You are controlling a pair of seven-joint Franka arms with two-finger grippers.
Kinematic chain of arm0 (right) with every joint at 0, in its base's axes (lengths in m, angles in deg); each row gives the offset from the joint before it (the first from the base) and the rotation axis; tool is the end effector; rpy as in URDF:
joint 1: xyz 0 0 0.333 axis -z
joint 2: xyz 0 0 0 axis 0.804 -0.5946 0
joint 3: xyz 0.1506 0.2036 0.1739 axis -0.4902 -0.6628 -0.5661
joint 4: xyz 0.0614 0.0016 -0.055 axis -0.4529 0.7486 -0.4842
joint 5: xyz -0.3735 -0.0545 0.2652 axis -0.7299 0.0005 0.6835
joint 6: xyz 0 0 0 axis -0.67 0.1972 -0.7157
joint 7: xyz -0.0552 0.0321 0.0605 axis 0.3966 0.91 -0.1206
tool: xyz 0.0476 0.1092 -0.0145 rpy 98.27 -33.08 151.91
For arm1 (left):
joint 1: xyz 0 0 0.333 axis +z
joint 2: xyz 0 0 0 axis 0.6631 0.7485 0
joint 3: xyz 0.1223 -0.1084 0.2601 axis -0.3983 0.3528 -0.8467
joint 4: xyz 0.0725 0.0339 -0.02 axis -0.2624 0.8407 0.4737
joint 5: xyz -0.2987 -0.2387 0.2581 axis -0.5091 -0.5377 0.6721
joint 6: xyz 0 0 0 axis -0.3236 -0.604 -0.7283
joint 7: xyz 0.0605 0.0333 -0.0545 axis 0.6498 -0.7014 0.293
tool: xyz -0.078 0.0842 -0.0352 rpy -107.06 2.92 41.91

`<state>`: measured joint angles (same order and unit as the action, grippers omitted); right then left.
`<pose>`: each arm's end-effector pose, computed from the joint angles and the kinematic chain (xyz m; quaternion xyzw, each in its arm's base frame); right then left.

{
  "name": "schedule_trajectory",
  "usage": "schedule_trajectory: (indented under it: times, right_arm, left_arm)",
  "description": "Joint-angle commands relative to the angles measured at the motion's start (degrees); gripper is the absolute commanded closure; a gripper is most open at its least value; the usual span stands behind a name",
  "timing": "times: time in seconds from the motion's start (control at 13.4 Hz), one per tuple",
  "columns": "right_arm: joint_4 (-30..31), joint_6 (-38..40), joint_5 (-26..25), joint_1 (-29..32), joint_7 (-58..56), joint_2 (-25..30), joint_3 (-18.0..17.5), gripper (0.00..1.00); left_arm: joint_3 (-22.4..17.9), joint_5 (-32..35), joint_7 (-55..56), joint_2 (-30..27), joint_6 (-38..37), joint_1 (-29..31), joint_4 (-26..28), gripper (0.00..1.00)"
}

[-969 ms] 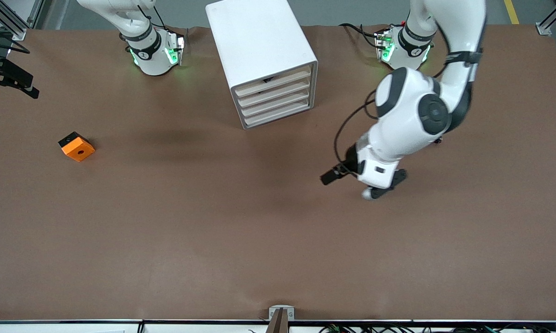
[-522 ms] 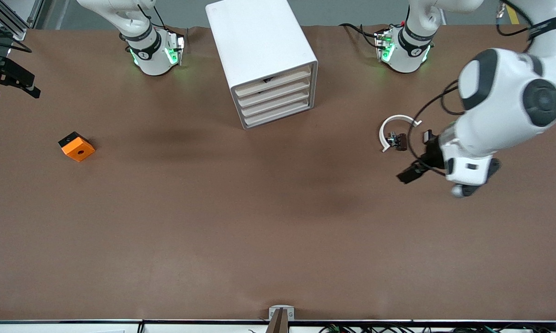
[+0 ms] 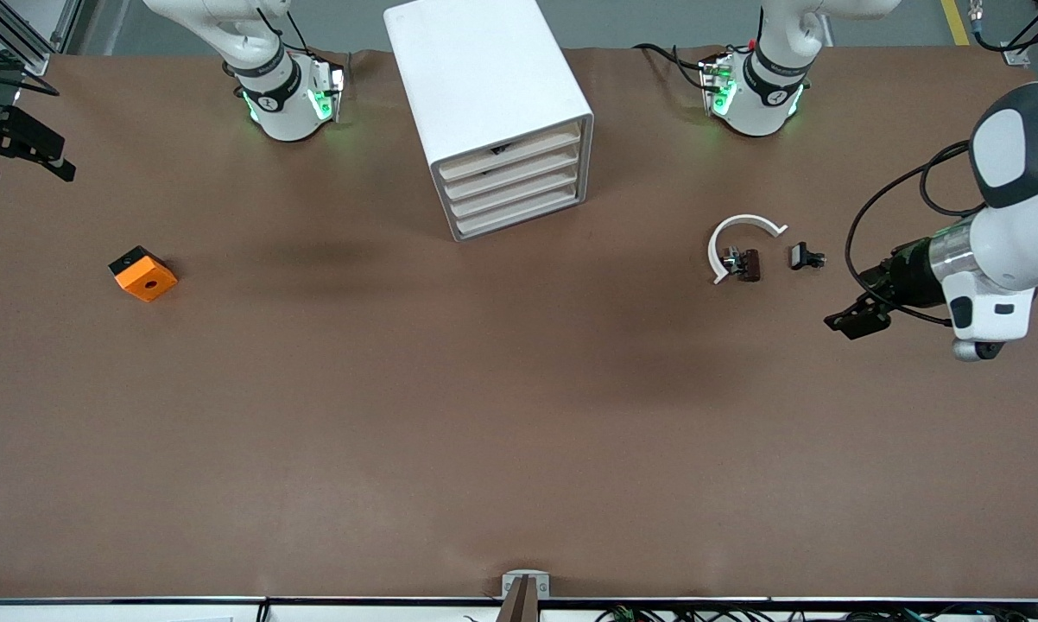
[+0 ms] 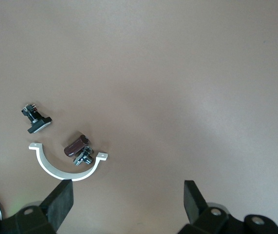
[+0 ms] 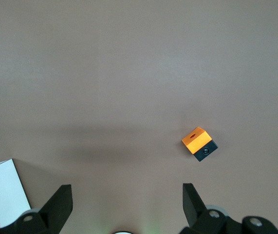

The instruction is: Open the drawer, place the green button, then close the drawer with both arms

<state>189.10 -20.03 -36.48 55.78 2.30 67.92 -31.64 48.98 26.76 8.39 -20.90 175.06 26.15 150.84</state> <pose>0.5498 -0.0661 0.6253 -0.9998 -0.0151 0.0000 0.0136 0.6722 -0.0493 0.4491 0.9123 0.3963 -0.0856 0.0584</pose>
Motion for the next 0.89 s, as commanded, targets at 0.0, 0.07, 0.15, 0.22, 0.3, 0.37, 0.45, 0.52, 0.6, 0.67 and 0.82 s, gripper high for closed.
schedule_trajectory:
  times: [0.0, 0.07, 0.15, 0.22, 0.3, 0.37, 0.45, 0.52, 0.6, 0.67, 0.82]
  right_arm:
    - [1.2, -0.7, -0.3, 0.5, -0.6, 1.6, -0.3, 0.00]
    - [1.0, -0.6, -0.2, 0.5, -0.5, 1.5, -0.3, 0.00]
    - [0.7, -0.5, -0.2, 0.4, -0.2, 1.5, -0.3, 0.00]
    - [0.6, -0.5, -0.2, 0.3, -0.1, 1.5, -0.4, 0.00]
    - [0.6, -0.5, -0.1, 0.3, 0.0, 1.5, -0.4, 0.00]
    - [0.6, -0.5, 0.0, 0.3, 0.0, 1.4, -0.4, 0.00]
    - [0.5, -0.5, 0.1, 0.3, 0.1, 1.4, -0.4, 0.00]
    - [-0.2, -0.5, 0.1, 0.3, 0.2, 1.2, -0.4, 0.00]
    - [-0.9, -0.4, 0.1, 0.3, 0.1, 1.1, -0.4, 0.00]
    - [-1.0, 0.3, 0.2, 0.3, 0.4, 1.0, -0.4, 0.00]
    - [-1.5, 0.7, 0.4, 0.3, 0.8, 0.8, -0.4, 0.00]
  left_arm:
    - [0.8, -0.3, 0.2, -1.1, -0.5, 0.7, 0.7, 0.00]
    - [0.8, -0.3, -0.9, -1.0, -0.5, 0.7, 0.7, 0.00]
    - [0.8, -0.3, -4.9, -0.7, -0.5, 0.7, -0.1, 0.00]
    - [0.7, -0.1, -10.2, -0.4, -0.6, 0.8, -0.6, 0.00]
    - [0.6, 0.0, -16.7, -0.3, -0.6, 0.9, -0.7, 0.00]
    - [0.5, 0.2, -23.9, -0.3, -0.6, 1.0, -0.9, 0.00]
    - [0.4, 0.3, -30.4, -0.2, -0.6, 1.4, -1.0, 0.00]
    - [0.4, 0.1, -34.5, -0.2, -0.6, 2.3, -0.9, 0.00]
    - [0.4, 0.0, -35.9, -0.4, -0.9, 3.5, -0.8, 0.00]
    - [0.4, 0.2, -36.0, -1.1, -2.4, 4.2, -0.8, 0.00]
    - [0.3, 2.9, -38.5, -3.4, -3.6, 4.4, 0.2, 0.00]
